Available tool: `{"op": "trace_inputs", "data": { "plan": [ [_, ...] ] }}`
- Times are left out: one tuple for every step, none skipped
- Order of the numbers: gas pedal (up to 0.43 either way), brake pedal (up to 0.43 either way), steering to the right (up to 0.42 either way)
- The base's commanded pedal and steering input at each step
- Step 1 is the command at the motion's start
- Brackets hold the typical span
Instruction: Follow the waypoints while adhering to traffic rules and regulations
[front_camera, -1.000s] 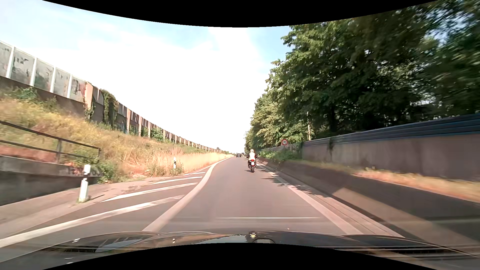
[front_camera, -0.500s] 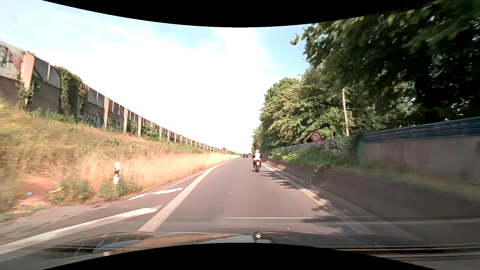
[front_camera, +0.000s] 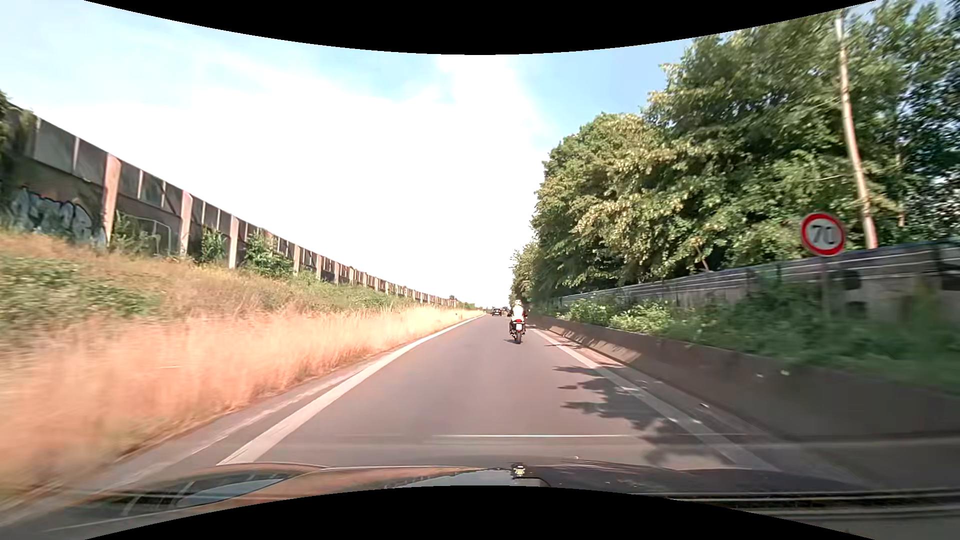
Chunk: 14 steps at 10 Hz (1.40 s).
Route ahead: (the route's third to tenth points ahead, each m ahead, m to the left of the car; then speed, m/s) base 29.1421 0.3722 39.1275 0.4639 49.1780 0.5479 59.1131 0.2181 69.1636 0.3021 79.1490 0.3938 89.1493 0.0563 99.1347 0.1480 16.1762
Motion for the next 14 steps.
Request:
{"op": "trace_inputs", "data": {
  "plan": [
    [0.311, 0.000, -0.006],
    [0.311, 0.000, -0.003],
    [0.311, 0.000, -0.002],
    [0.311, 0.000, -0.001],
    [0.311, 0.000, -0.002],
    [0.311, 0.000, -0.001],
    [0.311, 0.000, -0.001],
    [0.311, 0.000, -0.001],
    [0.311, 0.000, -0.001],
    [0.311, 0.000, -0.001],
    [0.311, 0.000, -0.001],
    [0.311, 0.000, 0.000],
    [0.311, 0.000, 0.000],
    [0.311, 0.000, 0.000]
  ]
}}
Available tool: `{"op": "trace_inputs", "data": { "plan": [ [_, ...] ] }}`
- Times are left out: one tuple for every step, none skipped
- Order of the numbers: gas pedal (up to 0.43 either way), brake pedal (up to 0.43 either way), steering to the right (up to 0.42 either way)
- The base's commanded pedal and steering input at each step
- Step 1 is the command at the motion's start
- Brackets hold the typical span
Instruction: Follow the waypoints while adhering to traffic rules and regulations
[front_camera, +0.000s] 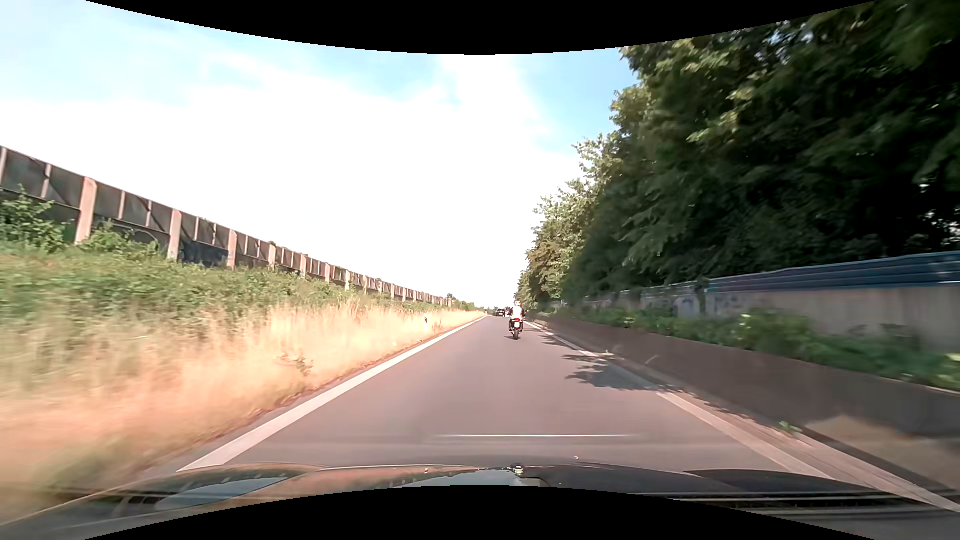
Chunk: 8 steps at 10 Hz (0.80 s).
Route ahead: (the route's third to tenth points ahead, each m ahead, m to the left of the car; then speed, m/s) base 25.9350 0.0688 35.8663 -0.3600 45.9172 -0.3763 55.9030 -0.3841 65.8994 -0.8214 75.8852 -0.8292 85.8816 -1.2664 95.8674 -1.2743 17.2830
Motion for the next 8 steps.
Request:
{"op": "trace_inputs", "data": {
  "plan": [
    [0.299, 0.000, 0.000],
    [0.299, 0.000, 0.001],
    [0.299, 0.000, 0.001],
    [0.287, 0.000, 0.001],
    [0.287, 0.000, 0.001],
    [0.287, 0.000, 0.001],
    [0.287, 0.000, 0.001],
    [0.287, 0.000, 0.001]
  ]
}}
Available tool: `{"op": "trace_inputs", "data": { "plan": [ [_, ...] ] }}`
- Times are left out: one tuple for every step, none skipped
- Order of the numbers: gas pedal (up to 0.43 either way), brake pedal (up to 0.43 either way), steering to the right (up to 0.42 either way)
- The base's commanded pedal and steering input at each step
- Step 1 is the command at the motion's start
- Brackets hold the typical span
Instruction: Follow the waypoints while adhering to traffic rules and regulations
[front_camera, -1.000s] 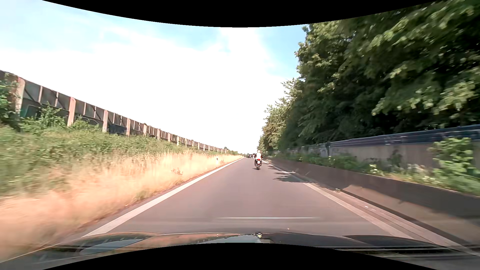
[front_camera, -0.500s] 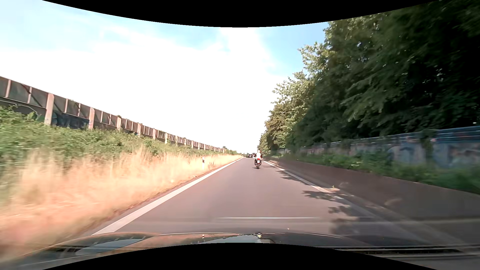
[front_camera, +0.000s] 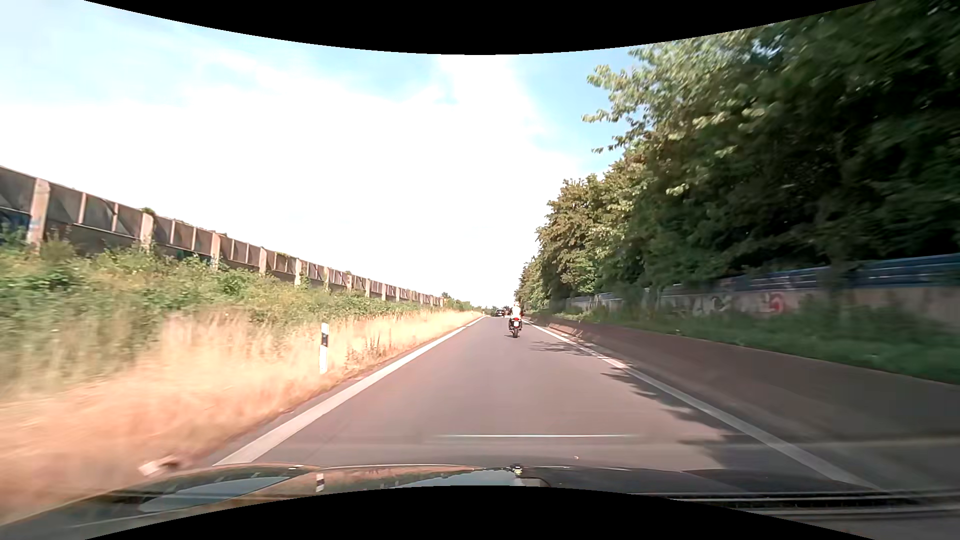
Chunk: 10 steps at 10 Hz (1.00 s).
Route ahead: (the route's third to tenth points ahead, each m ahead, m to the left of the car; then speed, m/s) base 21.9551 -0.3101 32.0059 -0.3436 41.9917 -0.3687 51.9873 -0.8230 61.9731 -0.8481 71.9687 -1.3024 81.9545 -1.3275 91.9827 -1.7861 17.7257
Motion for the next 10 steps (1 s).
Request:
{"op": "trace_inputs", "data": {
  "plan": [
    [0.287, 0.000, 0.001],
    [0.287, 0.000, 0.001],
    [0.287, 0.000, 0.001],
    [0.287, 0.000, 0.001],
    [0.287, 0.000, 0.001],
    [0.287, 0.000, 0.002],
    [0.287, 0.000, 0.002],
    [0.280, 0.000, 0.002],
    [0.280, 0.000, 0.001],
    [0.280, 0.000, 0.001]
  ]
}}
